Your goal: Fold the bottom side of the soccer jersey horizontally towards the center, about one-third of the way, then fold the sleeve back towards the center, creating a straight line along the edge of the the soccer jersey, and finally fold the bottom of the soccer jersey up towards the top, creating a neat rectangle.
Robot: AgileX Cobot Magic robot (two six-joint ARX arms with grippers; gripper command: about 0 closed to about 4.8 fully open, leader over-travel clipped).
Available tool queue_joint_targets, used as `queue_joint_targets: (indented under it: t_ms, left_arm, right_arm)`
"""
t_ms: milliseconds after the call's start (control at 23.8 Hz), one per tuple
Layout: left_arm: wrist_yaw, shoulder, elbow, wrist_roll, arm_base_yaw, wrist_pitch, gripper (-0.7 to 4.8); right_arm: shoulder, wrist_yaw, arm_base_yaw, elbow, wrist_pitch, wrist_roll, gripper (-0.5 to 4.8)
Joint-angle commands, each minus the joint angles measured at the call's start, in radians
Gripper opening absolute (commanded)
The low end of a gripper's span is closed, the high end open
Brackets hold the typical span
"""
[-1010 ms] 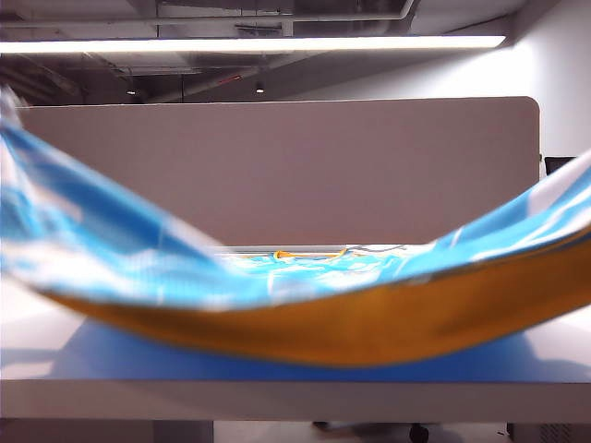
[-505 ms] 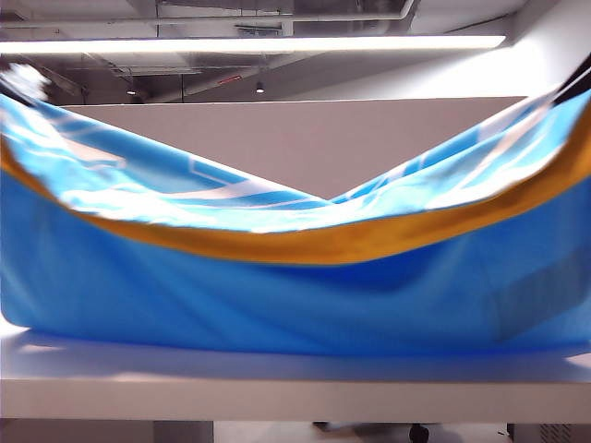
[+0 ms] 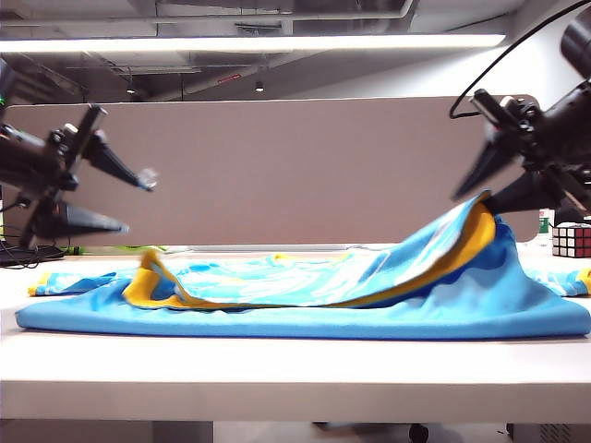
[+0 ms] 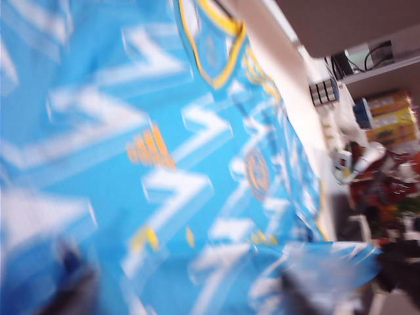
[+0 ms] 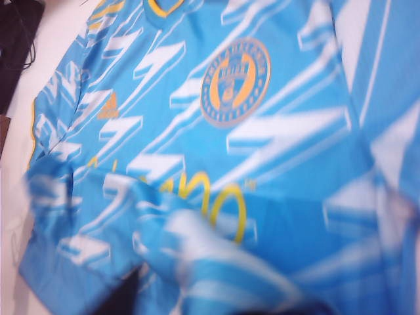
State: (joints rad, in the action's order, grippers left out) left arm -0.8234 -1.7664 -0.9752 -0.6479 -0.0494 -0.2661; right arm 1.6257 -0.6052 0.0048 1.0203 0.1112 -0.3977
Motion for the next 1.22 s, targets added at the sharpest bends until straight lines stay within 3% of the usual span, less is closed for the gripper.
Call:
queue_joint_targets:
  t_ms: [42, 84, 168, 505, 757, 926, 1220]
  left_arm:
    - [0.087, -0.014, -0.029, 0.085, -0.005, -0.037, 3.74]
    - [0.195, -0.014, -0.047, 0.161, -0.008, -0.037, 3.74]
    - [0.259, -0.016, -0.082, 0.212, -0.018, -0.010, 3.74]
    - [0.403, -0.036, -0.187, 0.350, -0.061, 0.170, 3.74]
    - [0.429, -0.090, -0.229, 0.384, -0.085, 0.273, 3.74]
    - [0.528, -0.116, -0.234, 0.458, -0.087, 0.359, 3.74]
    - [0.494, -0.189, -0.249, 0.456, -0.086, 0.366, 3.73]
  right_arm:
    - [0.035, 0.010, -0.029, 0.077, -0.040, 0.016, 2.84]
    - [0.048, 0.050, -0.056, 0.118, -0.041, 0.025, 2.83]
    - [0.049, 0.117, -0.097, 0.150, -0.041, 0.043, 2.74]
    - [0.080, 0.140, -0.233, 0.159, -0.012, 0.066, 2.70]
    - [0.137, 0.144, -0.289, 0.163, 0.124, 0.127, 2.75]
    - [0.160, 0.193, -0.302, 0.163, 0.202, 0.165, 2.74]
    - [0.180, 0.220, -0.295, 0.163, 0.185, 0.167, 2.74]
